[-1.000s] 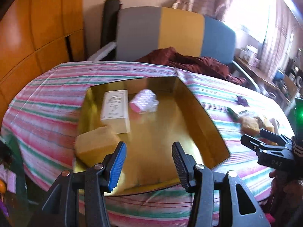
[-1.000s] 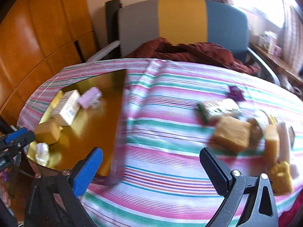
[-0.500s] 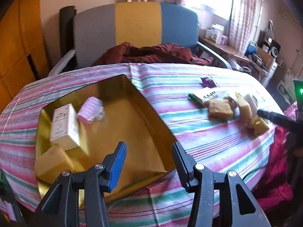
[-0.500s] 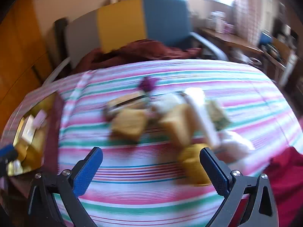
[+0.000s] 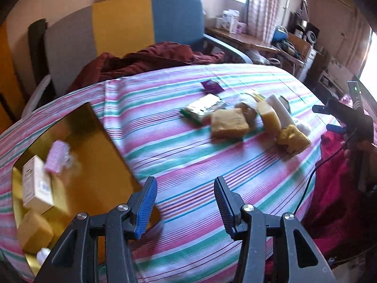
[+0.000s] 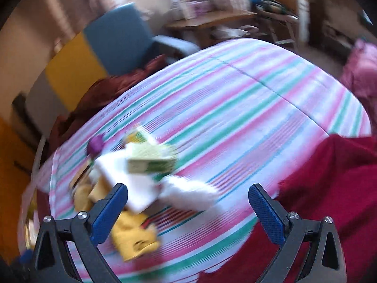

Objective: Organize objects
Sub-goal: 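Move both tools back toward the remaining items, then grasp the yellow knitted cloth with the left gripper while the right grasps a plastic-wrapped bundle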

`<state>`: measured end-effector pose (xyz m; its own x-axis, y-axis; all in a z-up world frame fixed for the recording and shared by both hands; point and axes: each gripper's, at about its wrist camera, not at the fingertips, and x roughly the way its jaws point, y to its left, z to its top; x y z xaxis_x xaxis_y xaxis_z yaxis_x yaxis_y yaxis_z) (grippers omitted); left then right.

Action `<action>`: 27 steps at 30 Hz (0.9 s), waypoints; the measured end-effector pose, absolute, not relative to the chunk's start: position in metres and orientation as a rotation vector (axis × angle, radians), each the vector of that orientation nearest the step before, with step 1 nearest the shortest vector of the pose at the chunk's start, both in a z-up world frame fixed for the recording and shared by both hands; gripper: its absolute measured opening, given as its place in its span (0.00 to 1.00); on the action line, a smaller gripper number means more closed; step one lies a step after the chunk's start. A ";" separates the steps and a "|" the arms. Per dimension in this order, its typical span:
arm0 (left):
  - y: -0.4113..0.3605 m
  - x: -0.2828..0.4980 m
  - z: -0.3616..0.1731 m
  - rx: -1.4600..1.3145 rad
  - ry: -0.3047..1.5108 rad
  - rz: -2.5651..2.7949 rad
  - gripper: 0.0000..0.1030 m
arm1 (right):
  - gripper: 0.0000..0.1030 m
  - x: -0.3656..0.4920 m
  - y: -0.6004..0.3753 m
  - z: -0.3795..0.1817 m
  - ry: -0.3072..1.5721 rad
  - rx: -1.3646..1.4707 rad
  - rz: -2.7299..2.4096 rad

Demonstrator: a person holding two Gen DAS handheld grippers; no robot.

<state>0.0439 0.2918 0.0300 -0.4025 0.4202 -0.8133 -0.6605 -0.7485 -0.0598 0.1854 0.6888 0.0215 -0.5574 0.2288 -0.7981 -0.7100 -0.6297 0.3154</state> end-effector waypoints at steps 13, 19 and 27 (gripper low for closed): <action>0.420 0.047 0.015 -1.298 0.170 1.727 0.49 | 1.00 0.188 0.707 0.003 1.067 -1.015 2.141; 0.476 0.052 -0.003 -1.407 0.086 1.624 0.58 | 1.00 0.186 0.705 0.006 1.072 -1.022 2.171; 0.525 0.042 -0.041 -1.555 0.043 1.658 0.66 | 1.00 0.183 0.706 0.005 1.085 -1.013 2.184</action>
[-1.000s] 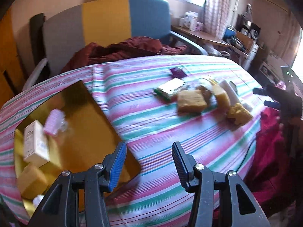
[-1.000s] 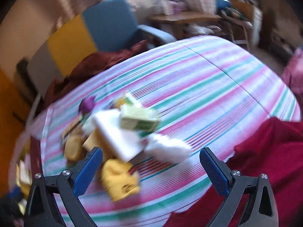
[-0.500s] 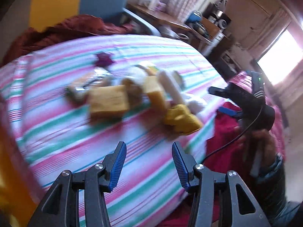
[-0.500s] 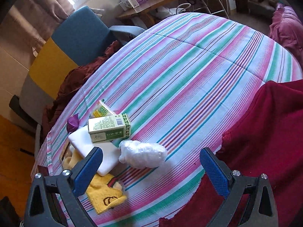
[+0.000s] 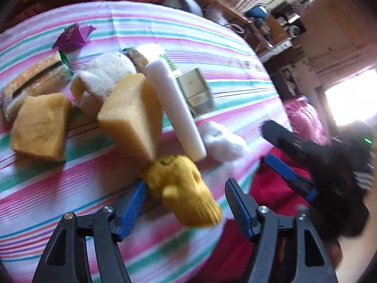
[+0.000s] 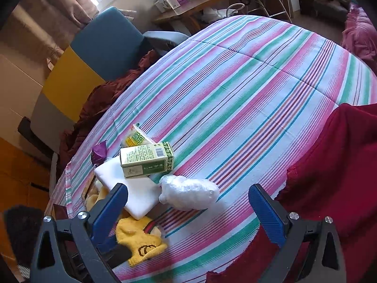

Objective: Organize objects
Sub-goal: 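Grasp the yellow knitted cloth with the left gripper while the right grasps a plastic-wrapped bundle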

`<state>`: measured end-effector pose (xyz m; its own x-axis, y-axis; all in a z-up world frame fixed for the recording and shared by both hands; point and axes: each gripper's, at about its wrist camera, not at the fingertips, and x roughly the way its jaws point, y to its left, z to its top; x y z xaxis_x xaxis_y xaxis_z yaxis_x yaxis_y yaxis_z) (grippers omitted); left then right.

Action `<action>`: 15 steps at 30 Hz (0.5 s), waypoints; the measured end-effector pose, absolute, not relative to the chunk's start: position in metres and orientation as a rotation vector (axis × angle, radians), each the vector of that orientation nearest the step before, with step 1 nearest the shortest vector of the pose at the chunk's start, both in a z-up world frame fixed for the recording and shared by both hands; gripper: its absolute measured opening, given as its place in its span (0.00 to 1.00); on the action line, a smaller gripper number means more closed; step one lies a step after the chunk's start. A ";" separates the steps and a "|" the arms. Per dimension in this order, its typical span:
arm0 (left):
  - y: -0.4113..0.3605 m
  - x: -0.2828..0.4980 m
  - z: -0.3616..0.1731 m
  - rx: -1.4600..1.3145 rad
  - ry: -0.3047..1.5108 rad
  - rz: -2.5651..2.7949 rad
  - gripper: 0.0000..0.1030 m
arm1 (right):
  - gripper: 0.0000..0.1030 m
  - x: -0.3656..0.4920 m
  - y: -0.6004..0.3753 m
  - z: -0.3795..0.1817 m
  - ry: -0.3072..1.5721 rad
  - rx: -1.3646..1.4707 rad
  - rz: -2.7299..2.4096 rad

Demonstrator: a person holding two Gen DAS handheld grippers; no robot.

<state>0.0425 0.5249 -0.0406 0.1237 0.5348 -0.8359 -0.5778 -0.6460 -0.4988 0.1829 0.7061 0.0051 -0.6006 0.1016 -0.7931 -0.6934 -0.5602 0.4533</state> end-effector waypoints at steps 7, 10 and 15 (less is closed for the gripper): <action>0.505 0.045 -0.053 -1.496 0.105 1.642 0.41 | 1.00 0.171 0.702 0.003 1.011 -1.040 2.219; 0.483 0.047 -0.052 -1.456 0.120 1.647 0.40 | 1.00 0.164 0.698 0.000 0.952 -1.078 2.219; 0.442 0.053 -0.045 -1.410 0.140 1.660 0.38 | 1.00 0.158 0.697 -0.010 0.868 -1.125 2.193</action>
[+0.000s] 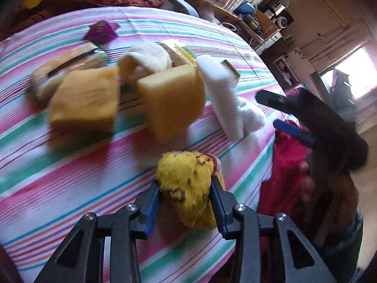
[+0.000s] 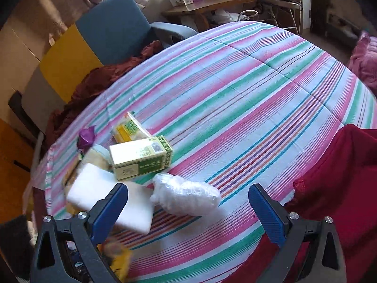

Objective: Organize objects
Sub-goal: 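Grasp the yellow knitted cloth with the left gripper while the right grasps a plastic-wrapped bundle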

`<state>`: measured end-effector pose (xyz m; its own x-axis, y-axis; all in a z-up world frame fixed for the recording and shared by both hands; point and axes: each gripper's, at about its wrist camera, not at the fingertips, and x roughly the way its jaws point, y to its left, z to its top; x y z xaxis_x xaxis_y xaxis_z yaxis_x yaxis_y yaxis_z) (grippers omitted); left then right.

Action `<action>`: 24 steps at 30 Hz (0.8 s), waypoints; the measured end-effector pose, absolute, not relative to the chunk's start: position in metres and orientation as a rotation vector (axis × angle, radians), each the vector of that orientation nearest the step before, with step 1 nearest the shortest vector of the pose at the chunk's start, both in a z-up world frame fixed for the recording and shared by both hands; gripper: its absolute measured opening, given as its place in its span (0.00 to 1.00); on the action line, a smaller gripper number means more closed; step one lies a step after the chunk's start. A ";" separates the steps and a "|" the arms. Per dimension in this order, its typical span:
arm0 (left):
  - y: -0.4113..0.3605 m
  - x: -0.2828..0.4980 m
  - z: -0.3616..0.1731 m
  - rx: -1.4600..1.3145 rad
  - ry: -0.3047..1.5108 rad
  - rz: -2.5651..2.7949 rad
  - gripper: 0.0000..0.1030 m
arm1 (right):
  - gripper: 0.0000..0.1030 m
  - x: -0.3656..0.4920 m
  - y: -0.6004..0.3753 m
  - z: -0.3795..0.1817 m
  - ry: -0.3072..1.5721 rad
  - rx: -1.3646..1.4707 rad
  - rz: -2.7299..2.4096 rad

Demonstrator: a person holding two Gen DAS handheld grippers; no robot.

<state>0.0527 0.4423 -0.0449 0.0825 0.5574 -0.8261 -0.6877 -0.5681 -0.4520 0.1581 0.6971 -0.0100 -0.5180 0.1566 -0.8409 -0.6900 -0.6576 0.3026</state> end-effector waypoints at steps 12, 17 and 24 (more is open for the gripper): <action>0.378 0.060 -0.047 -1.362 0.168 1.707 0.35 | 0.93 0.141 0.695 -0.038 0.804 -1.248 2.141; 0.386 0.060 -0.043 -1.337 0.165 1.720 0.37 | 0.68 0.139 0.688 -0.034 0.710 -1.265 2.148; 0.395 0.058 -0.046 -1.377 0.103 1.705 0.48 | 0.65 0.149 0.688 -0.019 0.673 -1.235 2.141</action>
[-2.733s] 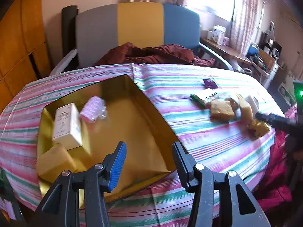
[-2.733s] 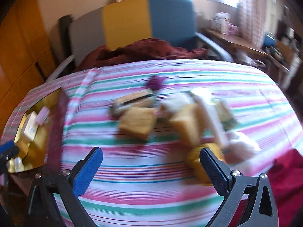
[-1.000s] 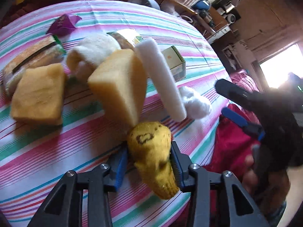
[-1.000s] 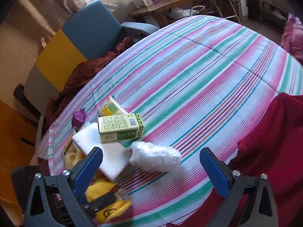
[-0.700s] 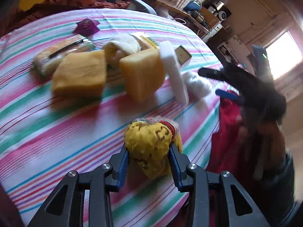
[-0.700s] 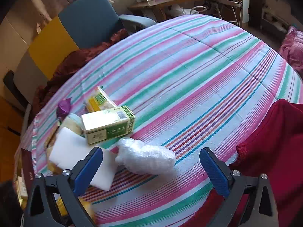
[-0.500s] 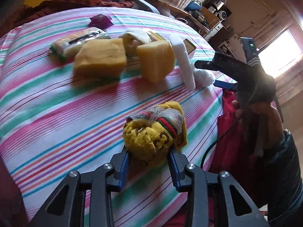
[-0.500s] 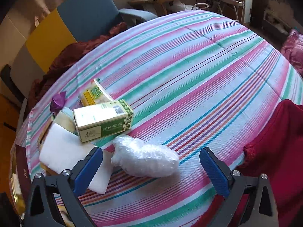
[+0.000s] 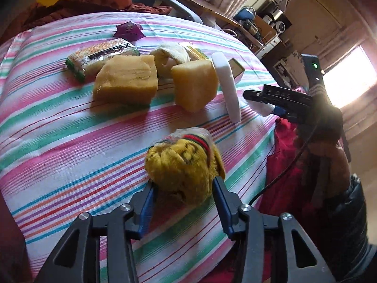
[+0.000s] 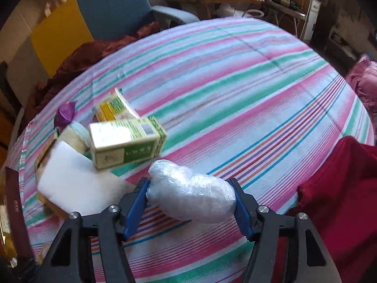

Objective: Organize objects
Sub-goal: 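Grasp the yellow knitted cloth with the left gripper while the right grasps a plastic-wrapped bundle, then place the yellow cloth and the wrapped bundle into the gold tray with both grippers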

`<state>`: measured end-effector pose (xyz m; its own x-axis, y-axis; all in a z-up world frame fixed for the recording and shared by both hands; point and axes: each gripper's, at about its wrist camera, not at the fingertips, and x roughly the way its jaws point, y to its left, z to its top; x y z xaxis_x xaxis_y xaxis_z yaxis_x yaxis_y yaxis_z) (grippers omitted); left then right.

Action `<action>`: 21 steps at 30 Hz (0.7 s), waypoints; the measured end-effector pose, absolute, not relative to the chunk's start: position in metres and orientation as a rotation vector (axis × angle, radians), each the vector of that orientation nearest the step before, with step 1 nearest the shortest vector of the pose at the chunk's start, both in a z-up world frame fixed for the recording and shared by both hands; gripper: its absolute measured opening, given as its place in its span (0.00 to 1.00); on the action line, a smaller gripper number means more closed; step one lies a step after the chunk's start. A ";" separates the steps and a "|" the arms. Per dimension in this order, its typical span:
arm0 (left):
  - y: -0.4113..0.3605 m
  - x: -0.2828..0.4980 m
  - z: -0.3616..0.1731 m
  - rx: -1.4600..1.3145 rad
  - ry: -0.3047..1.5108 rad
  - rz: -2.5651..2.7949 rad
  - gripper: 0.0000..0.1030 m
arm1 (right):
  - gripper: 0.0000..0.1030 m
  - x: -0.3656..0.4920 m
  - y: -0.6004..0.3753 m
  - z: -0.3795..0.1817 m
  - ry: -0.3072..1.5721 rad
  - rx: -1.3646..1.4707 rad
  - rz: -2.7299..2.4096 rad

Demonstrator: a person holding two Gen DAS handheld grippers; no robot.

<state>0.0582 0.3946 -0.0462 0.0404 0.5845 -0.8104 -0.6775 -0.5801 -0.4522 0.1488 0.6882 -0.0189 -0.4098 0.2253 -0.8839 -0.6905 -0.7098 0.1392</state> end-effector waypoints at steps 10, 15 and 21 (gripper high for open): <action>0.426 0.037 -0.055 -1.463 0.049 1.758 0.56 | 0.65 0.156 0.681 0.019 0.648 -1.071 2.246; 0.441 0.027 -0.059 -1.477 0.048 1.810 0.49 | 0.65 0.147 0.667 0.029 0.584 -1.027 2.327; 0.430 0.035 -0.056 -1.394 0.118 1.824 0.34 | 0.65 0.143 0.653 0.041 0.520 -0.979 2.424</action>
